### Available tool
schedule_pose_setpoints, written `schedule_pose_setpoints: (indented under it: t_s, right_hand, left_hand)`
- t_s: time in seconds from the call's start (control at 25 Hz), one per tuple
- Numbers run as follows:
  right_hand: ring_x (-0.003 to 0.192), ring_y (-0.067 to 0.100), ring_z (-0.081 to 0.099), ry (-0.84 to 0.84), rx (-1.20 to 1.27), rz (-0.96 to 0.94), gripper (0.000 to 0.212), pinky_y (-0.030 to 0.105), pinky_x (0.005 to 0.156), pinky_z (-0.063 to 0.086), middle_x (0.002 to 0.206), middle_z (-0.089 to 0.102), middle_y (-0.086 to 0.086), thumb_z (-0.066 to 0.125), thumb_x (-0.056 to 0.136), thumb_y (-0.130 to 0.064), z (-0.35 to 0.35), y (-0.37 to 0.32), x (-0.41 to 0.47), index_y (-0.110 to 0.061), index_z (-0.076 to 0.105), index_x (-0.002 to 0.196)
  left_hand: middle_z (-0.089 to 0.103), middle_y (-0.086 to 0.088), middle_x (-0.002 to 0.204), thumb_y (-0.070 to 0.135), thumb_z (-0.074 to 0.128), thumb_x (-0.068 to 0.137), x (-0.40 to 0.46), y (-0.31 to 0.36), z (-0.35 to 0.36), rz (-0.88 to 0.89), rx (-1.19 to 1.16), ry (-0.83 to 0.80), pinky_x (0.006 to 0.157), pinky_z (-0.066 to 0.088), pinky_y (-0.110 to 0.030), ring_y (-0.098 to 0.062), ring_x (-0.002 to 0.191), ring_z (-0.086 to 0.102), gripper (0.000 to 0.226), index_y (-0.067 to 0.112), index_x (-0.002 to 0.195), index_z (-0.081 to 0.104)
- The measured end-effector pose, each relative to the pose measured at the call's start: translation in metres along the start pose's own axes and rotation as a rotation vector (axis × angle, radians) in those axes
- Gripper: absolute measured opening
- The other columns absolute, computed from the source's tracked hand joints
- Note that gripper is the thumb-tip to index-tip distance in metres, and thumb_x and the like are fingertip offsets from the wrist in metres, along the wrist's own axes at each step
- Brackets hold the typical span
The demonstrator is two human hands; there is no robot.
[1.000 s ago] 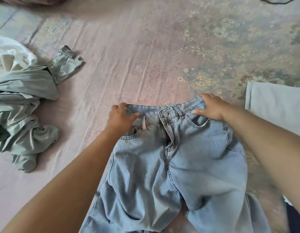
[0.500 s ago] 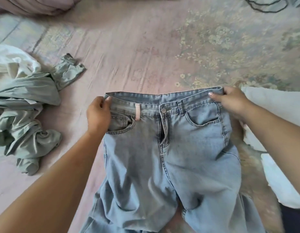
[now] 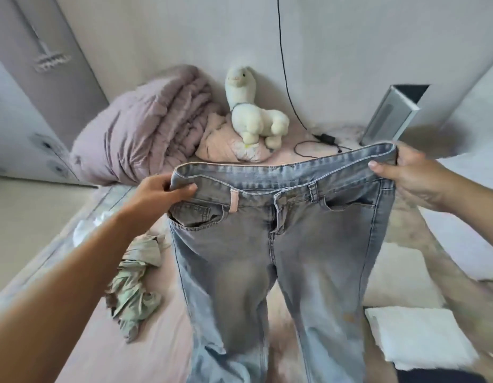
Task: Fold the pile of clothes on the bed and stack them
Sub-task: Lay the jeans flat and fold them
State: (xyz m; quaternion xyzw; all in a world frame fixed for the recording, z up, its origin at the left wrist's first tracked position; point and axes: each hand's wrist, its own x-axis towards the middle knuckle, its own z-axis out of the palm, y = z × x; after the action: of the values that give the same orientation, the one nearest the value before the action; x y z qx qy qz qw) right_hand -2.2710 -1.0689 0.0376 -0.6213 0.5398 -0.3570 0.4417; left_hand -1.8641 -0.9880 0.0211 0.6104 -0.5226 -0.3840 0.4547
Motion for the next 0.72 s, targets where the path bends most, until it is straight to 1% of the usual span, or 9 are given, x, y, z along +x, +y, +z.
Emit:
schedule_pose_setpoints:
  t_s: [0.12,0.24,0.28,0.36,0.4,0.48,0.56,0.64,0.72]
  right_hand:
    - [0.104,0.011,0.061,0.052,0.057,-0.179,0.060,0.033,0.100,0.046,0.111,0.063,0.000,0.082,0.057,-0.049,-0.040,-0.113,-0.050,-0.026,0.055,0.106]
    - [0.092,0.007,0.060,0.194,0.031,-0.339,0.052,0.024,0.089,0.047,0.099,0.063,-0.005,0.076,0.059,-0.060,-0.078,-0.214,-0.098,-0.028,0.057,0.094]
    - [0.088,0.008,0.059,0.251,0.004,-0.407,0.039,0.023,0.085,0.046,0.094,0.063,-0.007,0.073,0.069,-0.055,-0.089,-0.241,-0.113,-0.026,0.057,0.090]
    - [0.082,0.013,0.054,0.387,-0.106,-0.539,0.012,0.015,0.073,0.042,0.091,0.059,-0.001,0.062,0.090,-0.030,-0.110,-0.279,-0.132,-0.020,0.055,0.093]
    - [0.081,0.016,0.051,0.436,-0.178,-0.586,0.007,0.014,0.066,0.040,0.091,0.057,0.004,0.057,0.094,-0.023,-0.117,-0.290,-0.138,-0.018,0.054,0.098]
    - [0.074,0.021,0.048,0.447,-0.316,-0.611,0.010,0.026,0.059,0.037,0.086,0.054,0.010,0.052,0.098,-0.022,-0.128,-0.308,-0.149,-0.015,0.051,0.105]
    - [0.069,0.024,0.045,0.486,-0.375,-0.624,0.015,0.033,0.057,0.031,0.083,0.051,0.010,0.049,0.099,-0.024,-0.135,-0.323,-0.160,-0.015,0.049,0.111]
    - [0.076,0.023,0.046,0.521,-0.375,-0.642,0.022,0.033,0.060,0.028,0.089,0.053,0.015,0.049,0.099,-0.023,-0.142,-0.336,-0.167,-0.010,0.049,0.117]
    - [0.082,0.023,0.048,0.551,-0.411,-0.684,0.025,0.031,0.064,0.028,0.097,0.056,0.018,0.049,0.099,-0.022,-0.144,-0.344,-0.173,-0.007,0.049,0.119]
  left_hand:
    - [0.070,0.012,0.065,0.004,0.062,0.087,-0.030,0.115,-0.029,0.128,-0.029,0.040,0.063,0.053,-0.013,-0.001,0.061,0.064,0.012,0.015,0.086,0.066]
    - [0.070,0.014,0.066,0.006,0.061,0.090,-0.068,0.230,-0.053,0.325,-0.065,0.154,0.063,0.053,-0.014,0.001,0.062,0.064,0.012,0.017,0.088,0.065]
    - [0.069,0.015,0.066,0.007,0.060,0.091,-0.080,0.261,-0.060,0.395,-0.047,0.191,0.064,0.053,-0.015,0.002,0.062,0.063,0.013,0.018,0.089,0.064]
    - [0.069,0.013,0.074,0.012,0.060,0.093,-0.095,0.308,-0.068,0.531,0.099,0.292,0.074,0.055,-0.024,-0.004,0.072,0.064,0.009,0.019,0.091,0.064]
    - [0.069,0.008,0.083,0.017,0.059,0.093,-0.101,0.323,-0.069,0.562,0.211,0.354,0.080,0.054,-0.030,-0.011,0.080,0.064,0.005,0.019,0.096,0.063]
    - [0.065,0.002,0.093,0.020,0.059,0.093,-0.115,0.343,-0.072,0.579,0.338,0.440,0.083,0.049,-0.031,-0.017,0.088,0.060,0.008,0.019,0.100,0.062]
    - [0.065,0.004,0.090,0.017,0.061,0.093,-0.130,0.357,-0.074,0.592,0.187,0.387,0.080,0.051,-0.029,-0.014,0.083,0.060,0.006,0.022,0.095,0.060]
    - [0.063,0.009,0.086,0.015,0.061,0.092,-0.144,0.369,-0.080,0.622,0.108,0.365,0.070,0.050,-0.015,-0.006,0.076,0.060,0.007,0.022,0.094,0.059]
    - [0.059,0.010,0.078,0.016,0.061,0.092,-0.152,0.376,-0.086,0.645,0.295,0.483,0.058,0.040,-0.003,0.000,0.069,0.053,0.002,0.017,0.093,0.060]
